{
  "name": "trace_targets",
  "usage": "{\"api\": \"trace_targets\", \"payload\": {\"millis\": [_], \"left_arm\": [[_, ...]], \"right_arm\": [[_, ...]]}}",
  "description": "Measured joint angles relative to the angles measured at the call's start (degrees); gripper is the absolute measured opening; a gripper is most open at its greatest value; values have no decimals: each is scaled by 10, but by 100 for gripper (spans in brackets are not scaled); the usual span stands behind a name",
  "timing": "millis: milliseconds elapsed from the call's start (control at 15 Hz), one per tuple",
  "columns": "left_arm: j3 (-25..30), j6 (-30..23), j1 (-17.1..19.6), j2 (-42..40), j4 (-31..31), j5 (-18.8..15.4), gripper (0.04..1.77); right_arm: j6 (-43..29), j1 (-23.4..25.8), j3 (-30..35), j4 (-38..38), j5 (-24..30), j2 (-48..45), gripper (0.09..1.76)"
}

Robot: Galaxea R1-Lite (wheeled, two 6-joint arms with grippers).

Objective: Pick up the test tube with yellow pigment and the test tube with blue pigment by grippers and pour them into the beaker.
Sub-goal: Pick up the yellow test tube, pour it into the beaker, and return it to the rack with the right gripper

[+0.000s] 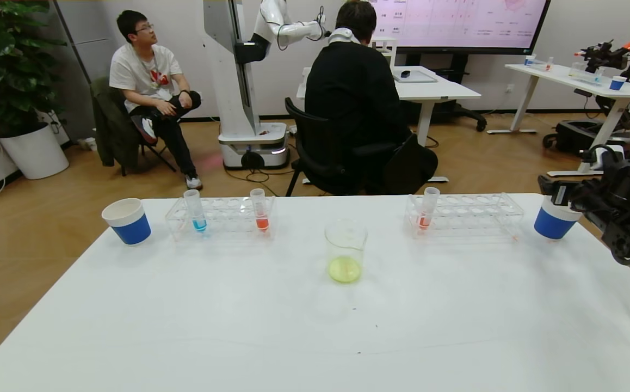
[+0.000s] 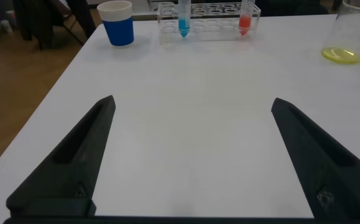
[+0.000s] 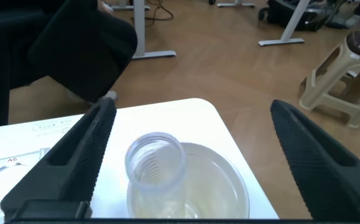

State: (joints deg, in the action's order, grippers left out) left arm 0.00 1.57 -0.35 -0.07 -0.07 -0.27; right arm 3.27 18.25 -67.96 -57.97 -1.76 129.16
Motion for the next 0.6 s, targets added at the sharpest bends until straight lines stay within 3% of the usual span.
{"api": "trace_targets", "payload": {"millis": [333,600], "left_arm": [[0,0,0,0,0,0,175],[0,0,0,0,0,0,175]], "right_arm": [[0,-21,-1,4,-2,-20,174],[-2,-100,18,13,-3,-72,174]]}}
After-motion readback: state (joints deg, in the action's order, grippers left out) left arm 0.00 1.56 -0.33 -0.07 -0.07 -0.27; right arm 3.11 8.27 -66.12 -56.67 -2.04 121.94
